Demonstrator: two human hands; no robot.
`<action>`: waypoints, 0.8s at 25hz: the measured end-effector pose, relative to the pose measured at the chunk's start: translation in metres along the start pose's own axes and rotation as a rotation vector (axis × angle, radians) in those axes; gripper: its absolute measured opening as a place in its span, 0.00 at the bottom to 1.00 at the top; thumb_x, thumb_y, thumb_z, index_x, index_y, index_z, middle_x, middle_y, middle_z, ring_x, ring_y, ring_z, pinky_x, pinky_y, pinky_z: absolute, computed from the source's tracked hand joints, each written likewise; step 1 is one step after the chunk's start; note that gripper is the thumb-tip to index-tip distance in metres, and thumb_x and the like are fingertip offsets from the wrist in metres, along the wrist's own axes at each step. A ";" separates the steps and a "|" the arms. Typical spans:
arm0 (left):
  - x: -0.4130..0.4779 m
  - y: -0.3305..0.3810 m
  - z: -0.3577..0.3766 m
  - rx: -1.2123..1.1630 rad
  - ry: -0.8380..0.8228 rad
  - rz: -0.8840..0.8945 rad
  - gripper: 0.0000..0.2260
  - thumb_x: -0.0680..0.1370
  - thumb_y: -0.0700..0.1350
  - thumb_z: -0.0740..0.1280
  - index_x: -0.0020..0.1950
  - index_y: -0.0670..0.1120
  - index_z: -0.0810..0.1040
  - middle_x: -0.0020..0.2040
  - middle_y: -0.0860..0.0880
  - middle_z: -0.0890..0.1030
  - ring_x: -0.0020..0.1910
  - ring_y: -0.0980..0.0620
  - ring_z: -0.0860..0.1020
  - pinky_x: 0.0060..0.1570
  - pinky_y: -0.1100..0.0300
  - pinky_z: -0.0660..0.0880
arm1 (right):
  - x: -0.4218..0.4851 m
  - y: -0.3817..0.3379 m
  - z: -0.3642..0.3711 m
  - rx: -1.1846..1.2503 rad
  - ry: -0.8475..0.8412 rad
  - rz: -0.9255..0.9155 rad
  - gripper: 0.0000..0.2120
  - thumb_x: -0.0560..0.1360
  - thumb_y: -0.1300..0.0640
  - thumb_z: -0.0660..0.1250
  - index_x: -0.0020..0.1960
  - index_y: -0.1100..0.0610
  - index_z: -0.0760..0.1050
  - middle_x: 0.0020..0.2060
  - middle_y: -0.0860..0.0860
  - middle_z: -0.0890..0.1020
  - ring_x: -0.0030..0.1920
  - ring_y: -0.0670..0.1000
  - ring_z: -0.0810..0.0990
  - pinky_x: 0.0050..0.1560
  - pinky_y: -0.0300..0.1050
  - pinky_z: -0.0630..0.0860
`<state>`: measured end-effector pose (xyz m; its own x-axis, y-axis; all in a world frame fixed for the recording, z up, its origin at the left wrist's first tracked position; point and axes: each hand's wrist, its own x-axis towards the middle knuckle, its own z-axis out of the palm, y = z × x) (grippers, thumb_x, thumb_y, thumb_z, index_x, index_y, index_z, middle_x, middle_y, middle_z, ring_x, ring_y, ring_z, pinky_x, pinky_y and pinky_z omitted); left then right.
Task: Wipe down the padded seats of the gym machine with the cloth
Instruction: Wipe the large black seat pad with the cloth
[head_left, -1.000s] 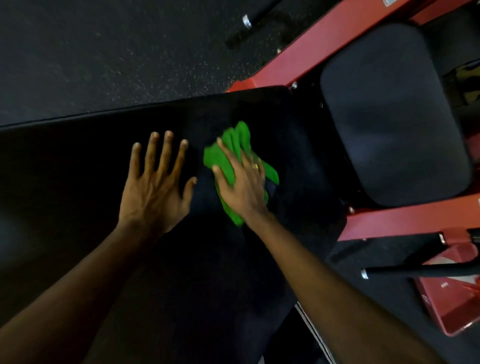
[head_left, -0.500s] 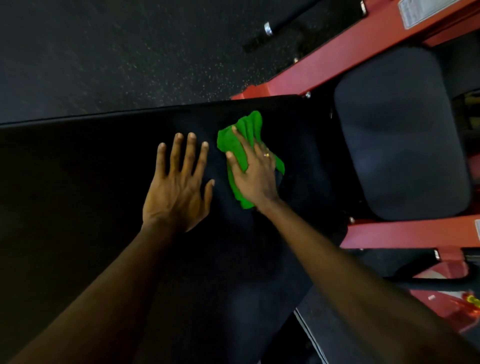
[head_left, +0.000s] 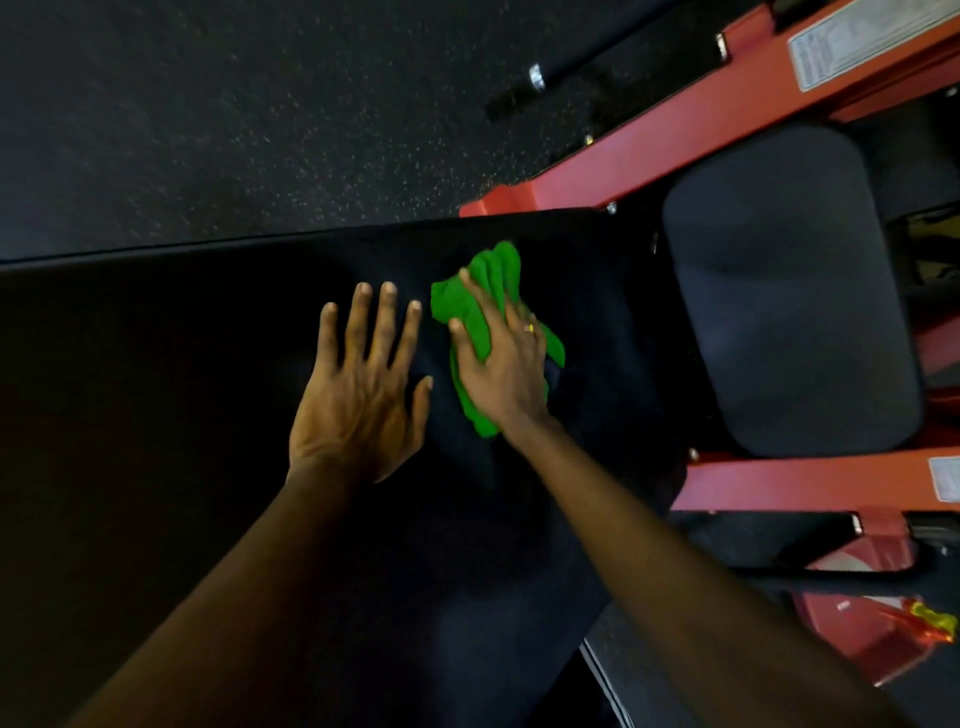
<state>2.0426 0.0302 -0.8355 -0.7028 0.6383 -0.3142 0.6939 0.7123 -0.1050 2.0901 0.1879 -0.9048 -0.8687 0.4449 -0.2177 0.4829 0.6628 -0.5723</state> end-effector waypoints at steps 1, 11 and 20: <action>0.000 0.000 0.000 0.004 0.000 0.001 0.34 0.81 0.58 0.46 0.83 0.42 0.48 0.83 0.37 0.49 0.81 0.35 0.48 0.78 0.37 0.45 | 0.028 0.003 -0.001 -0.001 0.002 0.034 0.27 0.80 0.39 0.56 0.78 0.41 0.63 0.75 0.51 0.71 0.75 0.57 0.68 0.73 0.62 0.66; 0.001 0.000 -0.001 -0.005 -0.010 0.006 0.33 0.83 0.57 0.48 0.83 0.42 0.47 0.83 0.37 0.48 0.81 0.36 0.47 0.78 0.37 0.45 | 0.014 0.028 -0.007 -0.045 -0.034 -0.076 0.27 0.82 0.40 0.57 0.79 0.44 0.63 0.72 0.57 0.74 0.72 0.59 0.72 0.75 0.58 0.64; 0.000 -0.001 0.001 -0.006 -0.011 0.002 0.33 0.82 0.57 0.48 0.84 0.43 0.47 0.83 0.37 0.47 0.82 0.37 0.46 0.78 0.37 0.44 | -0.085 0.029 -0.004 0.044 0.107 0.374 0.30 0.80 0.34 0.54 0.79 0.44 0.63 0.72 0.55 0.75 0.71 0.59 0.72 0.72 0.57 0.69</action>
<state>2.0420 0.0295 -0.8367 -0.7000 0.6362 -0.3244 0.6941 0.7130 -0.0992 2.1786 0.1713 -0.9000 -0.6157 0.7131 -0.3353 0.7571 0.4173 -0.5026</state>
